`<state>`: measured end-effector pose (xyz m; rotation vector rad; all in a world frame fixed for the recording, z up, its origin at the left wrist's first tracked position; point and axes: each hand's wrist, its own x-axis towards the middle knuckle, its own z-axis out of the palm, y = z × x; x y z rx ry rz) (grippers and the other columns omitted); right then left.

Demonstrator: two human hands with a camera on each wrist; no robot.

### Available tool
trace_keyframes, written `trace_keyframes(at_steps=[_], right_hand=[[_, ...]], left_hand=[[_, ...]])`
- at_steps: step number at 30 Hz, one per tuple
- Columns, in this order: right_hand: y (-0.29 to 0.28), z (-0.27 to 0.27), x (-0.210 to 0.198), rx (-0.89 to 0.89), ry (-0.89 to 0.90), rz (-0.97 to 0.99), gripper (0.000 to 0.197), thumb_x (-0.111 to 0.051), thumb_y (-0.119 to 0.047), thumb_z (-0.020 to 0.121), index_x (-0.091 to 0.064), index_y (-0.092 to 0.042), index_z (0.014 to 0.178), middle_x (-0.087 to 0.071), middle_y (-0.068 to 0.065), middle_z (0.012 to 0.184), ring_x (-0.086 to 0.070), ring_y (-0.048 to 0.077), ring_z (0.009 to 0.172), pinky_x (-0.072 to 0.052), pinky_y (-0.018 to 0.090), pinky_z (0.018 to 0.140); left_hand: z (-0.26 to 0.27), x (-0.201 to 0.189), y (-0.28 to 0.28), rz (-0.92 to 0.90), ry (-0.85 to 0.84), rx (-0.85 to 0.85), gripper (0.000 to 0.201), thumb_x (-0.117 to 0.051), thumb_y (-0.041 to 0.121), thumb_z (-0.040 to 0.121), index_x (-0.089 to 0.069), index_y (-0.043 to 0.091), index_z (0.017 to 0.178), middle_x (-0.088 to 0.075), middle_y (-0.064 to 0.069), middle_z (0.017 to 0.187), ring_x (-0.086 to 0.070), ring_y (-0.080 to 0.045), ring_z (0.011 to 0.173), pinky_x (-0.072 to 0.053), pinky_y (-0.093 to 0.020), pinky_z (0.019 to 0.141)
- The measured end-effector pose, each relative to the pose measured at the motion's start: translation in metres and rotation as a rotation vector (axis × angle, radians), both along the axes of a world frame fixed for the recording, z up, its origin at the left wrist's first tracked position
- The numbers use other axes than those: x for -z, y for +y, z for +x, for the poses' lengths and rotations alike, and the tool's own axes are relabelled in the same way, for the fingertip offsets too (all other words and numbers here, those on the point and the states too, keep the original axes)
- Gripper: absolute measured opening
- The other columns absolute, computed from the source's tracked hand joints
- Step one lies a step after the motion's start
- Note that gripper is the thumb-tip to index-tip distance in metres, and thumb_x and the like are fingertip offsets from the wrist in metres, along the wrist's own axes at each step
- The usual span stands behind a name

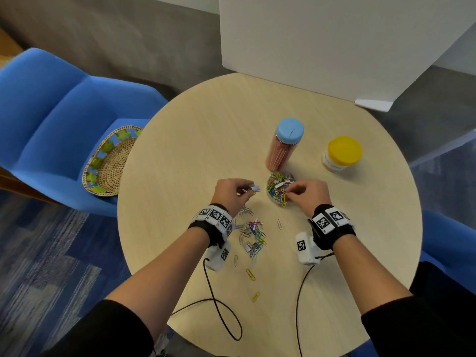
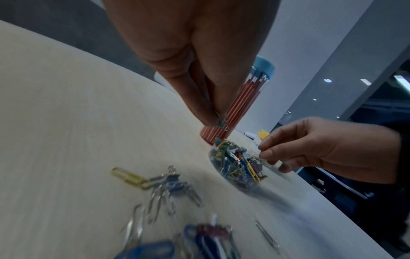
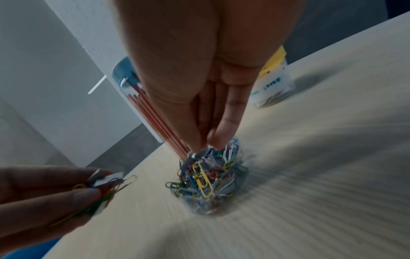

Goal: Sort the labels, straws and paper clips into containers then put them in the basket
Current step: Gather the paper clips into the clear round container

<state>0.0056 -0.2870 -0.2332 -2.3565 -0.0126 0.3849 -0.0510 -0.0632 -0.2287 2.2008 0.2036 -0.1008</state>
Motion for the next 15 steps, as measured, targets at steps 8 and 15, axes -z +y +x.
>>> trace_keyframes(at_steps=[8, 15], right_hand=[[-0.019, -0.065, 0.011, -0.099, 0.189, -0.06, 0.007, -0.076, -0.013, 0.076, -0.076, -0.02, 0.075, -0.068, -0.005, 0.066, -0.056, 0.003, 0.054, -0.049, 0.018, 0.061], [-0.027, -0.109, 0.04, -0.183, 0.296, -0.105, 0.014, -0.072, -0.018, 0.075, -0.069, -0.031, 0.071, -0.069, -0.005, 0.069, -0.062, 0.01, 0.062, -0.051, 0.021, 0.066]], left_hand=[[0.06, -0.011, -0.046, 0.158, -0.042, 0.232, 0.024, -0.072, 0.02, 0.085, -0.075, 0.017, 0.109, -0.075, -0.005, 0.095, -0.067, -0.02, 0.085, -0.053, -0.031, 0.085], [0.084, -0.004, -0.073, 0.307, -0.003, 0.312, 0.023, -0.07, 0.02, 0.085, -0.074, 0.015, 0.108, -0.073, -0.009, 0.102, -0.066, -0.028, 0.093, -0.053, -0.037, 0.087]])
